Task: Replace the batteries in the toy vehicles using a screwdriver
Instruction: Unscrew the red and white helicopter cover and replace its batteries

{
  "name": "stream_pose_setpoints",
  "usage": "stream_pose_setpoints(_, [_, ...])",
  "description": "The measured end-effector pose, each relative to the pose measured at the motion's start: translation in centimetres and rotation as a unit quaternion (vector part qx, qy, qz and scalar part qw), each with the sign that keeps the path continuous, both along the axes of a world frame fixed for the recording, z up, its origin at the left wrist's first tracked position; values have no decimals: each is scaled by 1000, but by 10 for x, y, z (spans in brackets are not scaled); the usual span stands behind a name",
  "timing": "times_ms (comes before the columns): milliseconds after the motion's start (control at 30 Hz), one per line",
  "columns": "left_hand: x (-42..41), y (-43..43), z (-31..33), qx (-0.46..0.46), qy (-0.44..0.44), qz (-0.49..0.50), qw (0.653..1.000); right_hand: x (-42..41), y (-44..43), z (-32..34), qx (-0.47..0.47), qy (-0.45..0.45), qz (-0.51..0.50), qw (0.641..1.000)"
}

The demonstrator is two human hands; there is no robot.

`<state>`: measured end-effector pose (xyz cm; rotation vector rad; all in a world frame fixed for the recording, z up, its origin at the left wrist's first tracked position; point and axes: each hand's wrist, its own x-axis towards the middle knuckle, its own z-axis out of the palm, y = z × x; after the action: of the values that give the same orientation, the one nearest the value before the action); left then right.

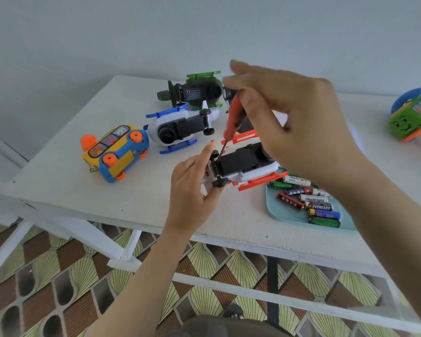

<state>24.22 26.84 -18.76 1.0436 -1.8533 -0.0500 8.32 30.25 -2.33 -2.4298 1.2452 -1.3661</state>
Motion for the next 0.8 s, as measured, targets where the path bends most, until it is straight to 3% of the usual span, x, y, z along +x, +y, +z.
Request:
stream_pose_setpoints(100, [0, 0, 0, 1, 5, -3, 1000, 0, 1, 1, 133, -135, 147, 971])
stream_pose_setpoints(200, [-1, 0, 1, -5, 9, -1, 1000, 1, 0, 2, 145, -167, 179, 959])
stream_pose_setpoints(367, [-1, 0, 0, -12, 15, -2, 1000, 4, -2, -2, 14, -70, 45, 996])
stream_pose_setpoints(467, [-1, -1, 1, -1, 11, -5, 1000, 8, -3, -6, -71, -12, -38, 997])
stream_pose_setpoints(533, [-1, -1, 1, 2, 7, -5, 1000, 6, -4, -9, -71, 9, -42, 997])
stream_pose_setpoints(667, [0, -1, 1, 1, 5, -2, 1000, -2, -4, -4, 66, -63, 77, 993])
stream_pose_setpoints(800, [-1, -1, 1, -7, 9, -3, 1000, -1, 0, -2, 187, -228, 214, 931])
